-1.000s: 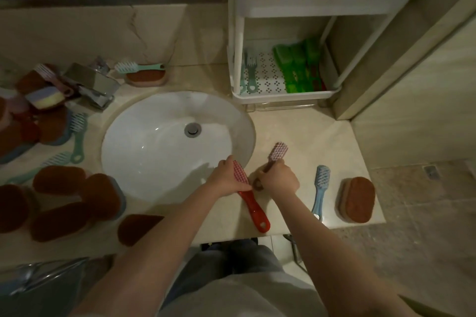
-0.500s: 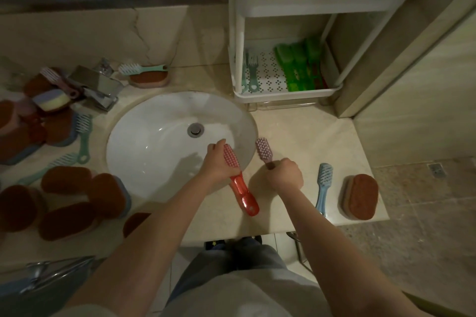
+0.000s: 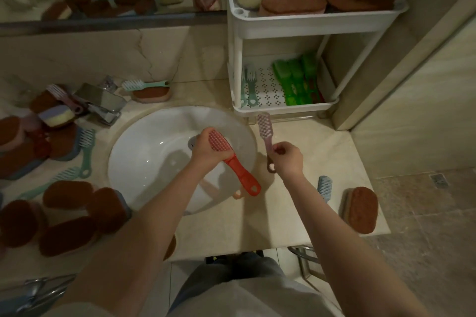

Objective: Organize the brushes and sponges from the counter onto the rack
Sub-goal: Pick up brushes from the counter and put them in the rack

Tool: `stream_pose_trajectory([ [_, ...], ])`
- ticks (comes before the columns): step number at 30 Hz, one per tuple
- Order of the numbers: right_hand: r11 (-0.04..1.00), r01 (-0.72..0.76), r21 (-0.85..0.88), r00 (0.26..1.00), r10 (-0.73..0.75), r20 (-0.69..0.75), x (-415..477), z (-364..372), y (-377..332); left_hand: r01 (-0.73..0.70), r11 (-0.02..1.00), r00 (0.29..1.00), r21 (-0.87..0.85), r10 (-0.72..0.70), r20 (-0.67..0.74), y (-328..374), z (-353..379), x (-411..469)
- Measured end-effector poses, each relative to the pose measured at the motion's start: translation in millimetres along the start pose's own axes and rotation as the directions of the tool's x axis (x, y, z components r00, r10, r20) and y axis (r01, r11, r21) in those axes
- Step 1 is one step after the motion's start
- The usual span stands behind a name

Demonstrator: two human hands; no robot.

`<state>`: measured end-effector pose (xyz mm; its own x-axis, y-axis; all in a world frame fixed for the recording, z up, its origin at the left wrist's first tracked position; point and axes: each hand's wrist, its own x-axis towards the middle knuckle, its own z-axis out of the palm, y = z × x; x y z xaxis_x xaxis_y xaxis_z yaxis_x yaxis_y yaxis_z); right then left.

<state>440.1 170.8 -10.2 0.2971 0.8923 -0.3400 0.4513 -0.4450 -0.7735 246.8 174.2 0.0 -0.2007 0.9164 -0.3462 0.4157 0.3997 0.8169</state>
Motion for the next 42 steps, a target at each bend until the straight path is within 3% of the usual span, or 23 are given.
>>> stream_pose_trajectory([
  [2,0.994,0.005,0.108,1.000,-0.003,-0.022,15.9,-3.0,-20.5,-0.016,1.000,0.999,0.009,0.016,-0.033,9.0,-7.4,7.0],
  [10,0.981,0.045,0.191,0.999,-0.039,-0.037,99.9,-11.3,-100.5,-0.079,0.997,0.990,0.007,0.079,-0.113,44.0,-31.0,48.8],
  [19,0.990,-0.042,-0.136,0.993,0.057,0.107,164.3,1.8,-114.8,-0.117,0.992,0.986,0.058,0.123,-0.115,51.3,-39.2,73.4],
  [23,0.934,0.132,-0.331,0.979,-0.070,0.194,170.3,13.5,-112.0,-0.145,0.982,0.981,0.118,0.158,-0.112,49.6,-38.3,70.9],
  [25,0.878,0.152,-0.455,0.985,-0.096,0.144,172.6,15.4,-112.1,-0.151,0.978,0.981,0.146,0.167,-0.102,48.8,-37.3,68.8],
  [29,0.847,0.208,-0.489,0.978,-0.180,0.104,173.6,18.0,-109.6,-0.153,0.973,0.985,0.176,0.165,-0.056,48.1,-36.0,61.2],
  [34,0.886,0.216,-0.411,0.973,-0.229,0.018,164.6,16.1,-103.5,-0.150,0.975,0.989,0.162,0.149,0.020,49.5,-30.2,48.3],
  [38,0.952,0.263,-0.156,0.952,-0.282,-0.117,137.9,1.3,-103.4,-0.212,0.953,0.977,0.215,0.198,0.085,53.1,-18.3,41.9],
  [42,0.944,0.327,0.040,0.939,-0.319,-0.130,106.5,-22.3,-90.6,-0.270,0.939,0.955,0.214,0.233,0.185,66.6,1.0,31.4],
])
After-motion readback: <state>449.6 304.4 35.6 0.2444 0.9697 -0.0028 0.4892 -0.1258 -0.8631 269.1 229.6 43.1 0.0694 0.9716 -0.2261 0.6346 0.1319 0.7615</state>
